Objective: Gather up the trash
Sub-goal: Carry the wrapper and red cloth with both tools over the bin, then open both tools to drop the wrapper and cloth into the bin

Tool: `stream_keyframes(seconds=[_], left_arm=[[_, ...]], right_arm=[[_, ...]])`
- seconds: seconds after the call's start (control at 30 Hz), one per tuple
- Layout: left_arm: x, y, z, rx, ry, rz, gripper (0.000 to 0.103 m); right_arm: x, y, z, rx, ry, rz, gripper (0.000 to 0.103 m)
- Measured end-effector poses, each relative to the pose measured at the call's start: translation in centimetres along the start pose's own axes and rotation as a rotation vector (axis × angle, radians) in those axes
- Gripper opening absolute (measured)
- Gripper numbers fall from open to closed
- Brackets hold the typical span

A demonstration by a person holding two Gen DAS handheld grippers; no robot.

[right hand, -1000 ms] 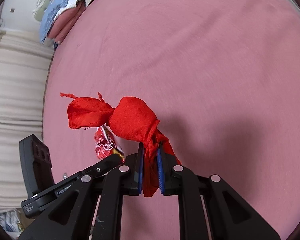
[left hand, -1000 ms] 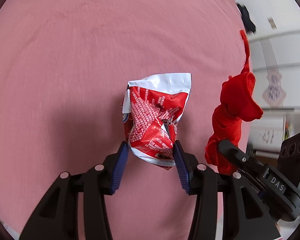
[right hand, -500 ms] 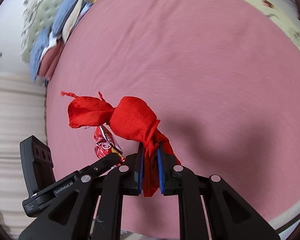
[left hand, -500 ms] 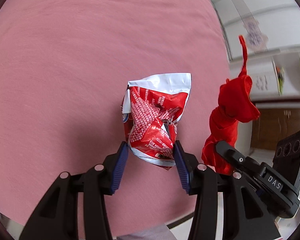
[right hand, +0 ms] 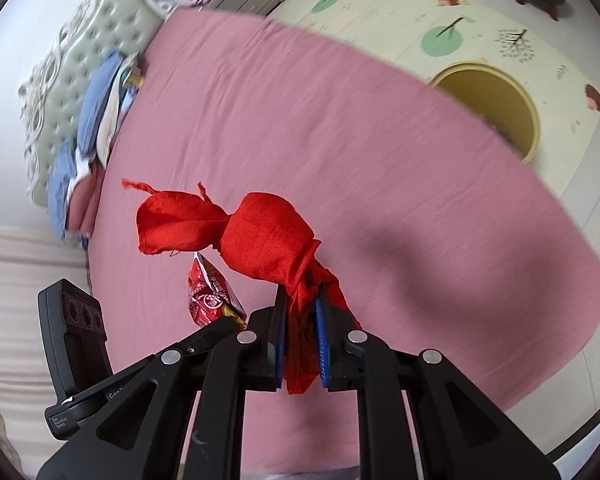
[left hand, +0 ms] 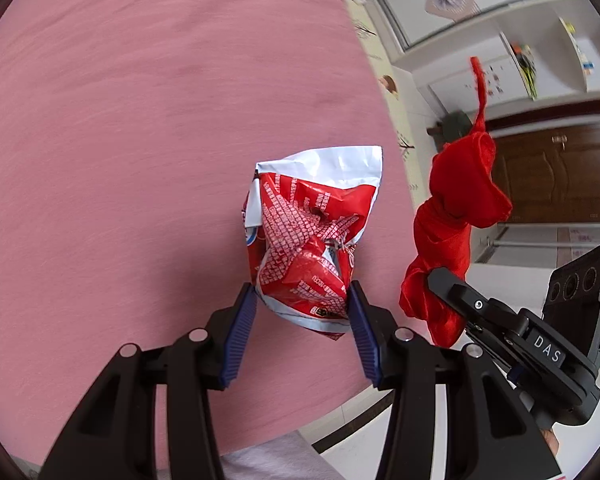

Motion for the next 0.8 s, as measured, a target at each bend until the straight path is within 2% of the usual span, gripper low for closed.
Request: stream_keyframes(seconds=[0.1, 0.17, 0.47, 0.67, 0.7, 0.73, 0.77, 0.8], left_arm=[[2.2, -4.1, 0.4, 0.036, 0.013, 0.001, 0.047], [2.6, -4.9, -0.5, 0.058, 0.025, -0.004, 0.047], [9.6, -15.7, 2.6, 0.183, 0.083, 0.026, 0.047], [13.0, -22.0, 5.5, 0.245, 0.093, 0.01, 0.048], [13.4, -22.9, 5.9, 0.254, 0.09, 0.008, 0.048], [14.0, -24.1, 6.5, 0.263, 0.094, -0.005, 0.053], [14.2, -24.6, 6.8, 0.265, 0.104, -0.017, 0.059], [14.7, -25.3, 7.2, 0.264, 0.114, -0.028, 0.078]], right_arm=[[-1.9, -3.5, 1.0, 0.022, -0.022, -0.005, 0.013], [-2.4, -5.2, 2.3, 0.038, -0.036, -0.013, 0.013], [-5.6, -15.3, 6.8, 0.167, -0.102, -0.046, 0.013], [-7.0, -19.6, 11.5, 0.201, -0.152, -0.071, 0.016], [-7.2, -19.9, 12.3, 0.2, -0.159, -0.073, 0.019], [-7.6, -20.3, 13.1, 0.201, -0.171, -0.079, 0.022], [-8.1, -20.8, 14.0, 0.208, -0.183, -0.09, 0.03], [-8.3, -21.3, 14.6, 0.214, -0.188, -0.097, 0.039]])
Point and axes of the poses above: each gripper's, at about its wrist camera, not at the fingertips, and x roughly the way its jaws point, y to its left, z to its top, the point moved 3 cm from there along x, roughly the way its jaws point, and after that the axes turned 11 degrees about -x, right-handed, at the moved point
